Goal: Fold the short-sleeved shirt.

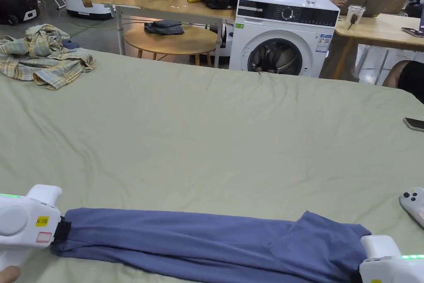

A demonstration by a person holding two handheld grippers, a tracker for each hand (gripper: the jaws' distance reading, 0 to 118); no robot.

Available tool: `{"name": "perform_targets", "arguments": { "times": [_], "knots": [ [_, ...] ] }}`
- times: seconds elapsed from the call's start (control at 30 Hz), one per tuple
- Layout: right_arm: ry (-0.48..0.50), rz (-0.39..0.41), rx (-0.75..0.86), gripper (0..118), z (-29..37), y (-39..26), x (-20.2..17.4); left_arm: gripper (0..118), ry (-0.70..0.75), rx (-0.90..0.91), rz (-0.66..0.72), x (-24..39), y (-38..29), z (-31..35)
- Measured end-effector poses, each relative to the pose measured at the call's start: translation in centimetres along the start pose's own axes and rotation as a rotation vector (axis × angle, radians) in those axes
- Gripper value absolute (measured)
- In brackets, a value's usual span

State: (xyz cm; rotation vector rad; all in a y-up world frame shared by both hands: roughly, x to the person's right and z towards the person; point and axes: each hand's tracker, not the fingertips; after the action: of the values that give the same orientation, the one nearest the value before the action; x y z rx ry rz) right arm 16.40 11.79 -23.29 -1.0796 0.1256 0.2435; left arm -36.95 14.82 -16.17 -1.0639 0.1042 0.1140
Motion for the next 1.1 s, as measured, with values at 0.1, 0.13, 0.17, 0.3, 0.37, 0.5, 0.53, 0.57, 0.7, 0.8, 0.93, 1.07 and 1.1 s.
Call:
{"name": "perform_targets", "arguments": {
  "times": [0.1,0.13,0.17,0.3,0.37,0.5,0.53,0.57,0.7,0.8,0.93,1.07,1.1],
  "knots": [
    [-0.016,0.008,-0.008,0,-0.1,0.3,-0.4,0,0.006,-0.008,0.008,-1.1,0.8,0.6],
    [-0.02,0.011,-0.01,0,0.3,0.4,-0.4,0,0.003,-0.007,0.025,-0.6,0.7,1.3],
    [-0.022,0.01,-0.011,1,0.6,0.6,-0.4,0,0.0,0.003,0.044,-2.3,1.5,1.2],
    [-0.064,-0.014,0.074,55,3.6,1.8,-0.9,37,0.01,0.101,0.08,-1.9,2.1,3.7],
    [-0.101,-0.01,0.147,59,5.2,2.5,-1.6,43,-0.002,0.166,0.084,-1.2,2.6,5.0],
    [-0.114,-0.026,0.289,59,7.3,3.9,-3.1,48,-0.012,0.291,0.072,0.3,3.5,6.3],
    [-0.094,-0.038,0.342,59,7.2,4.3,-3.3,48,-0.022,0.343,0.055,1.1,3.5,6.7],
    [-0.089,-0.059,0.388,59,7.3,4.6,-3.7,48,-0.02,0.378,0.04,1.4,3.4,6.6],
    [-0.045,-0.123,0.626,58,7.9,5.0,-6.9,48,-0.003,0.535,-0.002,4.2,3.2,6.9],
    [-0.033,-0.15,0.779,39,7.9,4.9,-9.1,46,0.011,0.659,-0.011,5.9,2.5,7.5],
    [-0.045,-0.152,0.936,6,8.4,4.8,-11.5,0,0.133,0.798,-0.04,7.5,1.5,7.7],
    [-0.045,-0.125,0.956,0,8.6,5.2,-13.2,0,0.132,0.831,-0.011,7.3,1.0,8.3],
    [-0.034,-0.13,0.962,0,8.5,5.3,-13.5,0,0.133,0.827,0.008,7.0,1.1,8.4]
  ]
}}
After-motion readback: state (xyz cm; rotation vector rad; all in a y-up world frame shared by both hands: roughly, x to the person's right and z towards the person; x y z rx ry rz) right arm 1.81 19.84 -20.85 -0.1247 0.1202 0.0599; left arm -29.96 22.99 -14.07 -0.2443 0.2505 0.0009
